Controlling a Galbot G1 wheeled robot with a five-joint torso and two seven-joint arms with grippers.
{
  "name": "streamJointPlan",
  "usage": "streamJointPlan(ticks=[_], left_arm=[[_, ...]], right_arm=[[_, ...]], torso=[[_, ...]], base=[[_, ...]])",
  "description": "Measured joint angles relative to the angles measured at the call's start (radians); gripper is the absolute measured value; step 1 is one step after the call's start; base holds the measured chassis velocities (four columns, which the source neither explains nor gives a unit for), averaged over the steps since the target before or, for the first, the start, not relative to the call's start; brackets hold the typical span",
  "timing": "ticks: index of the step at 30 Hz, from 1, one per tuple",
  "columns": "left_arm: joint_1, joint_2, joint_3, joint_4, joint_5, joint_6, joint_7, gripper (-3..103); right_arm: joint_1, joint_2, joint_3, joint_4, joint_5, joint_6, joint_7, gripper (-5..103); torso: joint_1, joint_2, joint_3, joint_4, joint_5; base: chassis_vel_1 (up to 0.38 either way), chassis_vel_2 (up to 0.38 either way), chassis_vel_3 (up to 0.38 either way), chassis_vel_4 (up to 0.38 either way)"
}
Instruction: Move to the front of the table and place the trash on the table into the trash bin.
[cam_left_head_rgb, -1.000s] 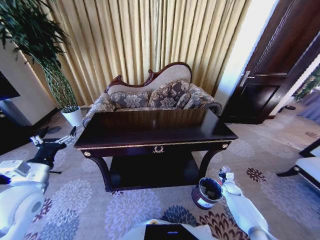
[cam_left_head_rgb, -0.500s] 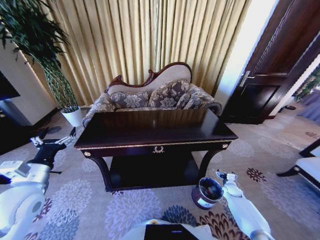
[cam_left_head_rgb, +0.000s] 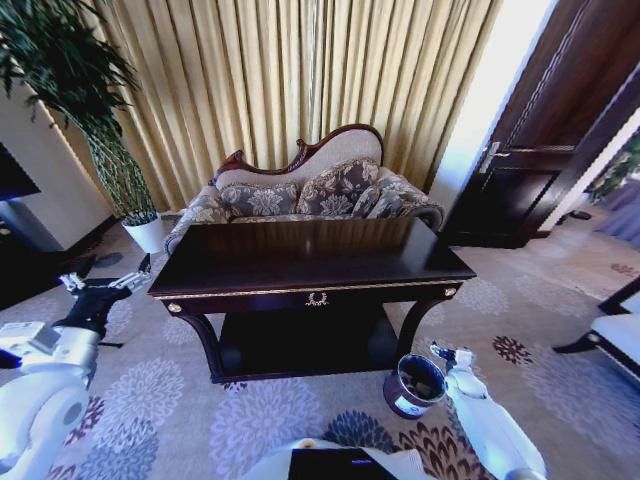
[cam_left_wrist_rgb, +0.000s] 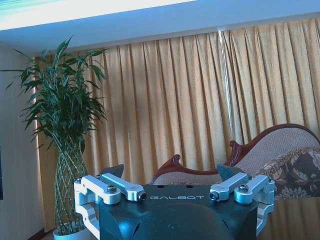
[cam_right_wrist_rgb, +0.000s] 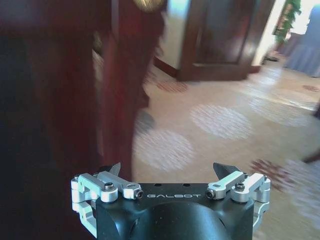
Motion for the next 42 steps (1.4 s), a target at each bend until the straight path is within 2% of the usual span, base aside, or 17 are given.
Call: streamJointPlan(ticks=[1,6,9,11,13,15,16,18,23,28,42], left_arm=[[-0.001,0.000,0.001,0.000,0.000,0.000,0.000,100],[-0.002,-0.004,0.004,0.000,0.000,0.001,-0.002,100],[-0.002,-0.011,0.006,-0.004,0.000,0.006,-0.007,100],[-0.003,-0.013,0.007,-0.005,0.000,0.008,-0.009,100],[-0.003,-0.019,0.008,-0.007,-0.001,0.012,-0.020,100],[-0.003,-0.024,0.008,-0.008,-0.001,0.014,-0.022,100],[-0.003,-0.024,0.008,-0.008,-0.001,0.014,-0.022,100],[-0.001,-0.031,0.007,-0.011,-0.002,0.014,-0.023,100],[0.003,-0.040,0.006,-0.023,-0.001,0.015,-0.023,100],[0.005,-0.043,0.009,-0.037,0.000,0.016,-0.023,100],[0.012,-0.045,0.009,-0.053,0.004,0.020,-0.021,100]], right_arm=[[-0.020,-0.010,0.004,0.070,0.032,-0.015,-0.017,100],[-0.057,-0.032,0.013,0.210,0.055,-0.018,-0.062,100],[-0.100,-0.056,0.019,0.410,0.067,-0.033,-0.068,100],[-0.112,-0.062,0.020,0.468,0.072,-0.045,-0.062,100],[-0.146,-0.084,0.022,0.656,0.092,-0.103,-0.021,100],[-0.168,-0.105,0.017,0.765,0.101,-0.128,0.004,100],[-0.168,-0.105,0.017,0.765,0.101,-0.128,0.004,100],[-0.192,-0.128,0.017,0.884,0.104,-0.150,0.018,100],[-0.221,-0.147,0.011,1.058,0.126,-0.176,0.048,100],[-0.249,-0.155,0.000,1.174,0.134,-0.196,0.061,100],[-0.303,-0.149,0.024,1.253,0.120,-0.206,0.069,100]], torso=[[0.000,0.000,0.000,0.0000,-0.0003],[0.000,0.000,0.000,0.0000,-0.0001],[0.000,0.000,0.000,0.0000,-0.0001],[0.000,0.000,0.000,0.0000,0.0001],[0.000,0.000,0.000,0.0003,-0.0006],[0.000,0.000,0.000,0.0000,-0.0004],[0.000,0.000,0.000,0.0000,-0.0004],[0.000,0.000,0.000,0.0000,-0.0005],[0.000,0.000,0.000,0.0000,-0.0002],[0.000,0.000,0.000,0.0000,-0.0002],[0.000,0.000,0.000,0.0000,-0.0001]], base=[[0.000,0.000,0.000,0.000],[0.000,0.000,0.000,0.000],[0.000,0.000,0.000,0.000],[0.000,0.000,0.000,0.000],[0.000,0.000,0.000,0.000],[0.000,0.000,0.000,0.000],[0.000,0.000,0.000,0.000],[0.000,0.000,0.000,0.000],[0.000,0.000,0.000,0.000],[0.000,0.000,0.000,0.000],[0.000,0.000,0.000,0.000]])
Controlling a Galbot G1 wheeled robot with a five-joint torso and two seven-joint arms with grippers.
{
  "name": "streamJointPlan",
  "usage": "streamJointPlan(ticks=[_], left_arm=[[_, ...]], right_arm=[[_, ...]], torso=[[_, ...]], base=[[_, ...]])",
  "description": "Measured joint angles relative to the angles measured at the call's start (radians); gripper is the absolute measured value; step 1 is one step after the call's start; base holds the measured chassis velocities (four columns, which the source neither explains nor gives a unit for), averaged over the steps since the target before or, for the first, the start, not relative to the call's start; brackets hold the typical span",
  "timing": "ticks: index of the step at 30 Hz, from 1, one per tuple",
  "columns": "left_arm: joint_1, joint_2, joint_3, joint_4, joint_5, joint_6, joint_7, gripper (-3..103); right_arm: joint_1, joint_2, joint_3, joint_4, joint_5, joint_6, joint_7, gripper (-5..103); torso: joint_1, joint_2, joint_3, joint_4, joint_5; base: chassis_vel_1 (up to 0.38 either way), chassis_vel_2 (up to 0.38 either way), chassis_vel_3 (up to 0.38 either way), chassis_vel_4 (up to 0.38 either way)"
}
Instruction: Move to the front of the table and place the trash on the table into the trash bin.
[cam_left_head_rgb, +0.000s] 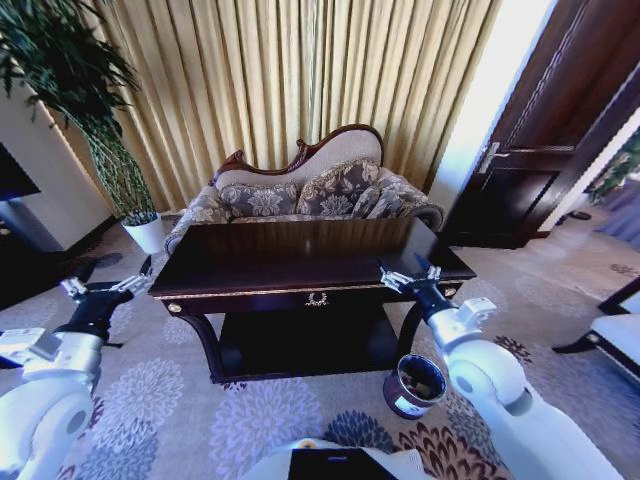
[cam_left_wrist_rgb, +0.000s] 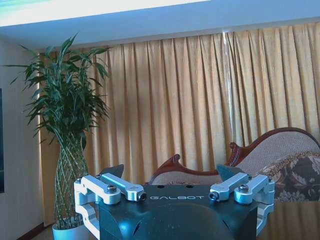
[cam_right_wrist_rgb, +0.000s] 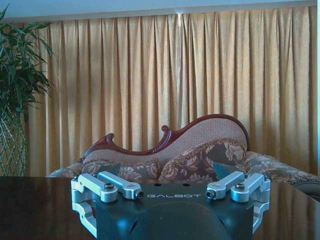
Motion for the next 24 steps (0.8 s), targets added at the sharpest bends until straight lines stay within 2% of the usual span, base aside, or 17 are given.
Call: streamJointPlan(ticks=[9,24], left_arm=[[0.009,-0.002,-0.014,-0.012,-0.003,0.009,0.000,100],[0.016,-0.005,-0.018,-0.019,-0.003,0.010,0.001,100]], right_arm=[[-0.016,0.002,0.009,0.007,-0.001,-0.002,0.003,100],[-0.045,0.008,0.023,0.028,-0.005,-0.002,0.004,100]], torso=[[0.000,0.000,0.000,0.0000,0.0000],[0.000,0.000,0.000,-0.0002,0.0001]], base=[[0.039,-0.044,-0.039,0.052],[0.147,-0.149,-0.139,0.145]])
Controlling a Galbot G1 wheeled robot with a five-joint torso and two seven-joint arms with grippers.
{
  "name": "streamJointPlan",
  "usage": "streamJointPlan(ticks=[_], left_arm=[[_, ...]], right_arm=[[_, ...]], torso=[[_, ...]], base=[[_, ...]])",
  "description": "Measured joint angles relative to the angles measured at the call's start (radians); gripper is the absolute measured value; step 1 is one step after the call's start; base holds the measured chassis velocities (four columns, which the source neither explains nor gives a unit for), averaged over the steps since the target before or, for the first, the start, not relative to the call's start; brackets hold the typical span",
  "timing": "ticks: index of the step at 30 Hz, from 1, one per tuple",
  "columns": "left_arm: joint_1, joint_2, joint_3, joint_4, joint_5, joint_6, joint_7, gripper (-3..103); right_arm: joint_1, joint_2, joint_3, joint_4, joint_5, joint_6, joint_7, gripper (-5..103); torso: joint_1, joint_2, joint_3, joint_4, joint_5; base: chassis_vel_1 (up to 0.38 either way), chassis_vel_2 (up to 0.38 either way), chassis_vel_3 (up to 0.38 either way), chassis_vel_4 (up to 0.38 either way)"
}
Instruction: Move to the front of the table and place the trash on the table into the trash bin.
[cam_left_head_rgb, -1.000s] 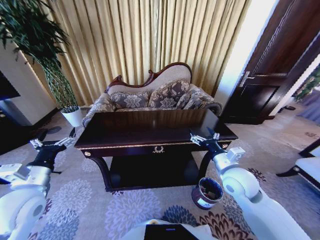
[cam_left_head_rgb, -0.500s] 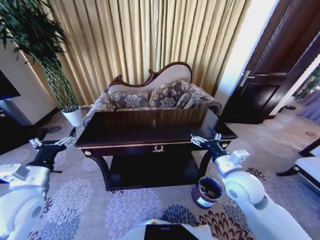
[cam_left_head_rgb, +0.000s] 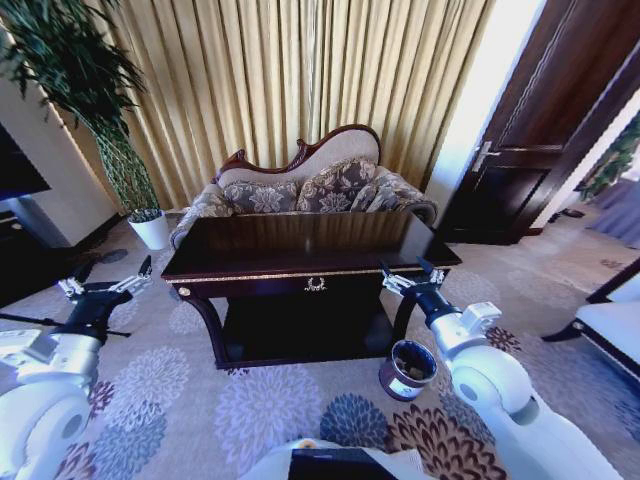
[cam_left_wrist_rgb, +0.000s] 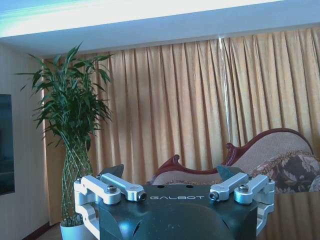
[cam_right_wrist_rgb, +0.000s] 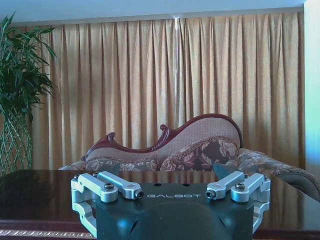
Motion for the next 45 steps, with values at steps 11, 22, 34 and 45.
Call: streamJointPlan(ticks=[11,22,34,45], left_arm=[[0.004,-0.001,-0.001,-0.005,0.000,0.000,0.001,100],[0.011,-0.004,-0.008,-0.008,0.001,-0.001,0.002,100],[0.013,-0.006,-0.009,-0.011,0.001,-0.003,0.003,100],[0.015,-0.009,-0.008,-0.016,0.000,-0.003,0.003,100]], right_arm=[[-0.022,0.006,0.011,0.007,-0.005,0.005,0.002,100],[-0.037,0.012,0.012,0.010,-0.015,0.006,0.002,100],[-0.051,0.018,0.021,0.014,-0.018,0.010,0.003,100],[-0.059,0.012,0.034,0.017,-0.013,0.013,0.004,100]], torso=[[0.000,0.000,0.000,-0.0001,-0.0002],[0.000,0.000,0.000,-0.0001,0.0002],[0.000,0.000,0.000,0.0002,0.0001],[0.000,0.000,0.000,0.0002,0.0001]], base=[[0.193,-0.185,-0.188,0.196],[0.186,-0.187,-0.171,0.192],[0.180,-0.174,-0.205,0.167],[0.174,-0.192,-0.181,0.192]])
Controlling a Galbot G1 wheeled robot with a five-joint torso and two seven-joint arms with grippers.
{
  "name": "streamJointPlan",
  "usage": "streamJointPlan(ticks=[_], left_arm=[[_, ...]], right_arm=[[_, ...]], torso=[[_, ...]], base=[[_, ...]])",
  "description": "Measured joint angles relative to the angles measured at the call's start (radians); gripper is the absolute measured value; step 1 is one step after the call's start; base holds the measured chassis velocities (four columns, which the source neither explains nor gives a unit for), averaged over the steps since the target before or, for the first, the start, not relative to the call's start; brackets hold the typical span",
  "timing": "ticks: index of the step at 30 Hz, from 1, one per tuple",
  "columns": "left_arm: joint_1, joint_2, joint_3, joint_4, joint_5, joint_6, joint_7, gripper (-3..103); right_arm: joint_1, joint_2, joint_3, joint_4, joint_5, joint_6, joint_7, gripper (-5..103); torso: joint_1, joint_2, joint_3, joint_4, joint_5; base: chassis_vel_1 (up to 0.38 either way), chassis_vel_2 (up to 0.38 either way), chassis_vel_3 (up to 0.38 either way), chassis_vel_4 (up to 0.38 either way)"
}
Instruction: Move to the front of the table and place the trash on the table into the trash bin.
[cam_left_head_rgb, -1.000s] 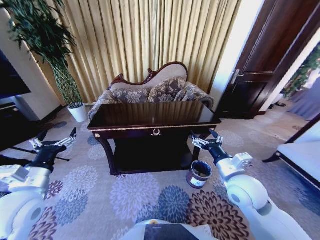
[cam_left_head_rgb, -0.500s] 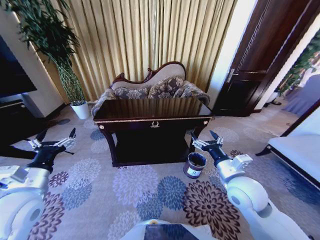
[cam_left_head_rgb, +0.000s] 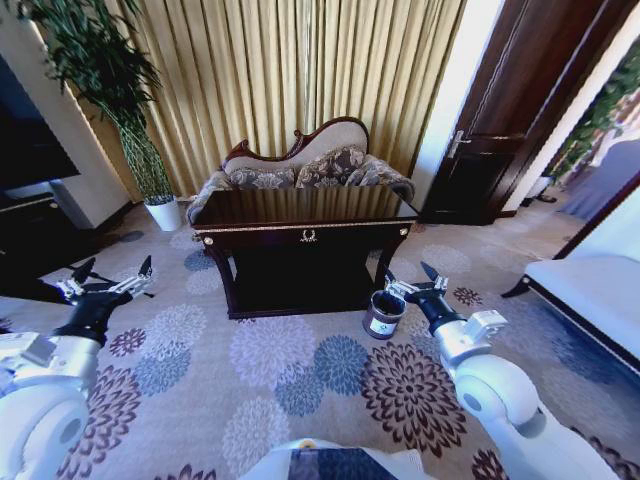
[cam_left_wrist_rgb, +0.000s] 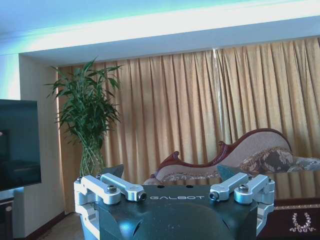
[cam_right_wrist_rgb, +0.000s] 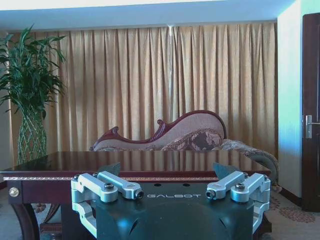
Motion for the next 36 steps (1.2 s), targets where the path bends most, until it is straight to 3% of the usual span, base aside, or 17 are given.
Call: streamJointPlan(ticks=[27,36], left_arm=[[-0.009,-0.004,0.032,0.014,-0.004,-0.030,-0.003,100],[-0.008,-0.007,0.039,0.021,-0.004,-0.039,-0.001,100]], right_arm=[[0.001,0.004,-0.011,-0.009,-0.007,0.014,0.026,100],[-0.003,0.014,-0.019,-0.022,-0.042,0.036,0.005,100]], torso=[[-0.001,0.000,0.000,0.0002,-0.0005],[0.001,-0.001,0.000,0.0000,0.0000]], base=[[0.183,-0.186,-0.181,0.184],[0.017,-0.012,-0.014,0.023]])
